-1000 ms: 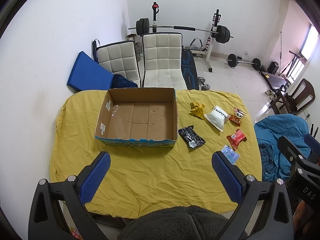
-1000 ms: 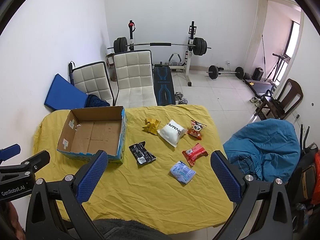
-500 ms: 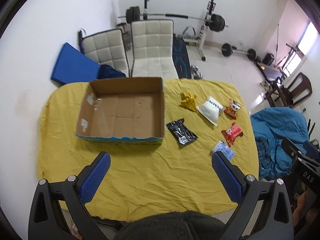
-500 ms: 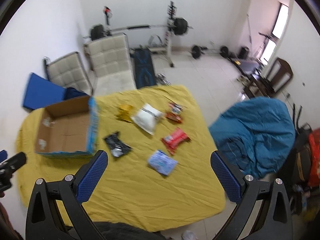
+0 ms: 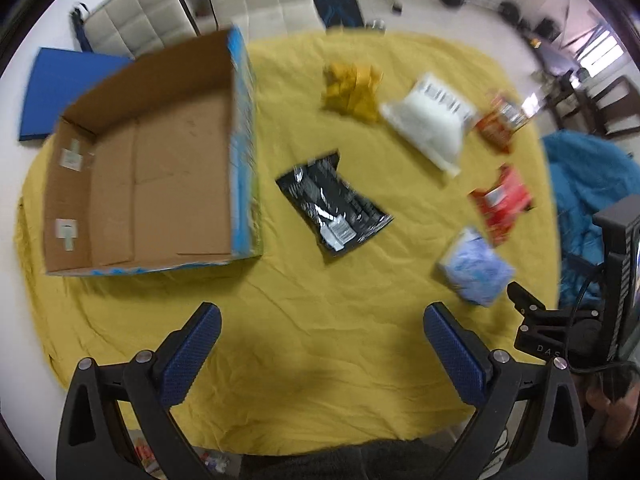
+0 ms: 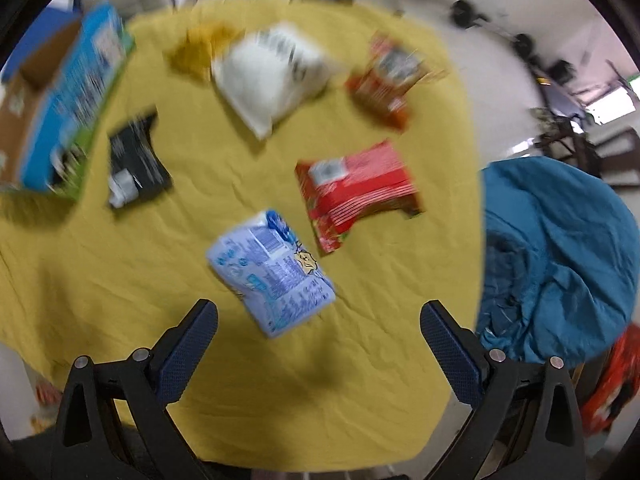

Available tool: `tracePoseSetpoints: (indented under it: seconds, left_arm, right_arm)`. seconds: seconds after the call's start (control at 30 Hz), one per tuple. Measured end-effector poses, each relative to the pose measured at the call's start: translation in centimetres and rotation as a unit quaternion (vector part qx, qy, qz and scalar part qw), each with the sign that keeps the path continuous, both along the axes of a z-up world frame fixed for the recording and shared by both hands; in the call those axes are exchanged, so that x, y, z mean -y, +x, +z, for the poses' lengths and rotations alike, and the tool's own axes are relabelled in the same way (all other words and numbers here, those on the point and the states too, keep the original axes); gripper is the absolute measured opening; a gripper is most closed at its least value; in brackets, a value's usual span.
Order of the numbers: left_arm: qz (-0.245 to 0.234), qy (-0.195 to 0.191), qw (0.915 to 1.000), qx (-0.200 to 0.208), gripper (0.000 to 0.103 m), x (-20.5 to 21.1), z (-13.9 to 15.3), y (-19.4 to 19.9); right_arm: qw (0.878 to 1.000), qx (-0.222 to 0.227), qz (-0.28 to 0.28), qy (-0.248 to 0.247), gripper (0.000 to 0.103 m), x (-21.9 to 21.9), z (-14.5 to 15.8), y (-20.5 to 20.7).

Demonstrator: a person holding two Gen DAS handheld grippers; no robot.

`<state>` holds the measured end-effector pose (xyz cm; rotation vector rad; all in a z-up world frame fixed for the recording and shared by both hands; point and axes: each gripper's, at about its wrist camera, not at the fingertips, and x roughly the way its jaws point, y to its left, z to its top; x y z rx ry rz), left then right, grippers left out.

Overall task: Organize soft objects
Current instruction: 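Grasp the black packet with the left tool while the right tool grasps the blue-white packet, then carry both packets over the cardboard box with both tools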

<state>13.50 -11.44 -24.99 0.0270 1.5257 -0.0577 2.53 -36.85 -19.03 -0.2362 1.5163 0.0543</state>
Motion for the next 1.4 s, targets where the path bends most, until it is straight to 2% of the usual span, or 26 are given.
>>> tracePoseSetpoints:
  seconds: [0.1,0.2,0.3,0.43,0.53,0.77,0.83,0.87,0.93,1.0,1.1,1.2,1.23,1.27,1.4]
  left_arm:
    - [0.022,-0.004,0.9991,-0.037,0.103,0.1,-4.2,1.6]
    - [0.044,-0.019,0.9969,-0.062,0.103,0.4,-6.4,3.1]
    - [0.07,-0.037,0.9933,-0.085,0.103,0.8,-8.2,4.6]
    - [0.093,-0.041,0.9894,-0.104,0.103,1.4,-10.0,6.2]
    - [0.109,-0.022,0.9866,-0.119,0.103,1.5,-11.8,7.7]
    - [0.136,0.018,0.978,-0.157,0.103,1.3,-15.8,9.8]
    - [0.135,0.024,0.9774,-0.161,0.089,1.2,-16.6,9.8]
    - [0.129,0.025,0.9785,-0.159,0.078,1.2,-16.8,9.6]
    - [0.109,0.03,0.9826,-0.147,0.075,1.7,-17.0,9.1]
    - [0.073,0.04,0.9884,-0.127,0.065,2.9,-16.9,8.1]
    - [-0.011,0.057,0.9925,-0.107,0.061,5.5,-16.9,4.9]
    - [-0.06,0.063,0.9909,-0.103,0.061,6.5,-16.8,1.2]
    - [-0.072,0.062,0.9894,-0.11,0.061,6.7,-17.1,-0.6]
    - [-0.076,0.062,0.9888,-0.113,0.061,6.7,-17.2,-1.5]
    - [-0.08,0.047,0.9875,-0.127,0.064,6.2,-18.4,-4.6]
  right_arm:
    - [0.999,-0.025,0.044,0.017,0.098,-0.5,-4.6,1.2]
    - [0.996,-0.042,0.074,0.027,0.094,-1.3,-7.8,1.7]
    - [0.993,-0.081,0.067,0.052,0.078,-1.4,-10.8,1.8]
    - [0.992,-0.099,0.025,0.074,0.069,-0.6,-13.0,1.7]
    - [0.989,-0.116,-0.035,0.089,0.062,1.3,-13.8,1.2]
    - [0.979,-0.112,-0.127,0.117,0.062,5.0,-15.7,-0.8]
    - [0.976,-0.109,-0.136,0.131,0.063,5.7,-16.3,-1.3]
    - [0.976,-0.107,-0.135,0.133,0.066,6.1,-16.2,-1.4]
    - [0.978,-0.097,-0.128,0.132,0.074,6.6,-16.0,-1.7]
    - [0.981,-0.092,-0.113,0.13,0.078,6.6,-16.5,-2.1]
    - [0.984,-0.098,-0.084,0.126,0.078,5.9,-17.5,-2.4]
    - [0.985,-0.107,-0.071,0.113,0.078,4.8,-18.6,-2.5]
    - [0.985,-0.11,-0.07,0.112,0.076,4.4,-19.3,-2.9]
    - [0.984,-0.116,-0.078,0.109,0.064,4.1,-20.5,-3.3]
    - [0.972,-0.139,-0.129,0.136,0.059,3.4,-23.9,-5.2]
